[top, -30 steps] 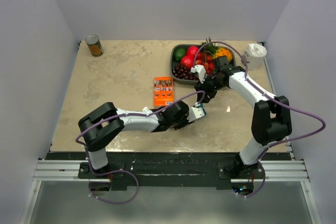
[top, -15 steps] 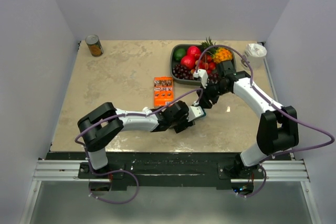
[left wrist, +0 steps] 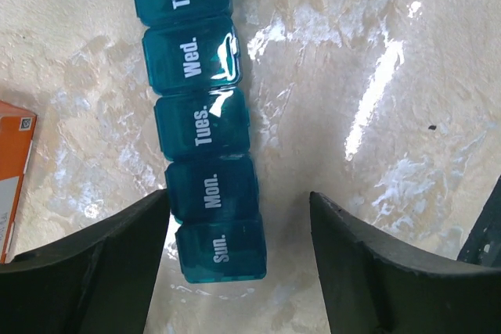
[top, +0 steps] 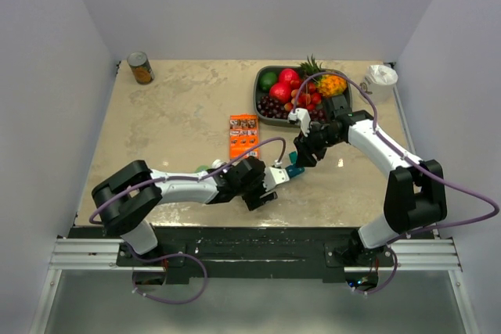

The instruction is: Sort the pills into containers

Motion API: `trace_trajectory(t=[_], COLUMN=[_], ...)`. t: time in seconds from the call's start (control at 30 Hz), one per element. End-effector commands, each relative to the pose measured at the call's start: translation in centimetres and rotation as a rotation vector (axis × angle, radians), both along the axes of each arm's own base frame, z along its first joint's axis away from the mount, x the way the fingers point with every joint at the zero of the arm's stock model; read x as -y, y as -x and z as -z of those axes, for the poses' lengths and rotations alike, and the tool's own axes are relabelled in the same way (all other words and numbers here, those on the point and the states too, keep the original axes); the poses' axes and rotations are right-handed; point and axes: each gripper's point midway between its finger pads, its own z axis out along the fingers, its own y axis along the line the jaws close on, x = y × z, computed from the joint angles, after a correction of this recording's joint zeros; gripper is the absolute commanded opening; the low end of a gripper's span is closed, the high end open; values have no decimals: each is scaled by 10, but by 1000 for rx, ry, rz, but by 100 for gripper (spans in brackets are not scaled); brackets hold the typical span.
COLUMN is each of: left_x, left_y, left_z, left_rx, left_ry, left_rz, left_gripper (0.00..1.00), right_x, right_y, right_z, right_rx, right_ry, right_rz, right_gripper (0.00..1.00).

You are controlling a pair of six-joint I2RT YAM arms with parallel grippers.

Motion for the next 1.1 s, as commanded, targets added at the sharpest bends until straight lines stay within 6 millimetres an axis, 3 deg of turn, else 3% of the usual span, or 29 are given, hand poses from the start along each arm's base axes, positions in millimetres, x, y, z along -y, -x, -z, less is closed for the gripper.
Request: trace_trajectory(t=[0.0,0.23,0.5,0.67,0.9,1.07], left_x=[3,3,4,6,6,7], left_y=[-6,-10,-9,-10,-12,-13], left_z=[-10,-4,10,11,14,19], left_rx=[2,-7,-47,-52,-60,-71], left_ry=[73,59,40,44,38,28], left_rz=[31,16,-9,-16,-38,-57], left_gripper=[77,74,56,52,46,43], right_x=[-6,-13,-21,-21,-6,-5], right_y=[0,8,15,15,15,13], right_z=[-12,-12,16,33,77,76], right_rx=[29,-10,-104,-135,-195,-190], right_ry=[-53,-97,-53,-4,178,187], right_rz=[-17,-41,-56,-45,18,22], right_gripper=[53,51,14,10,4,4])
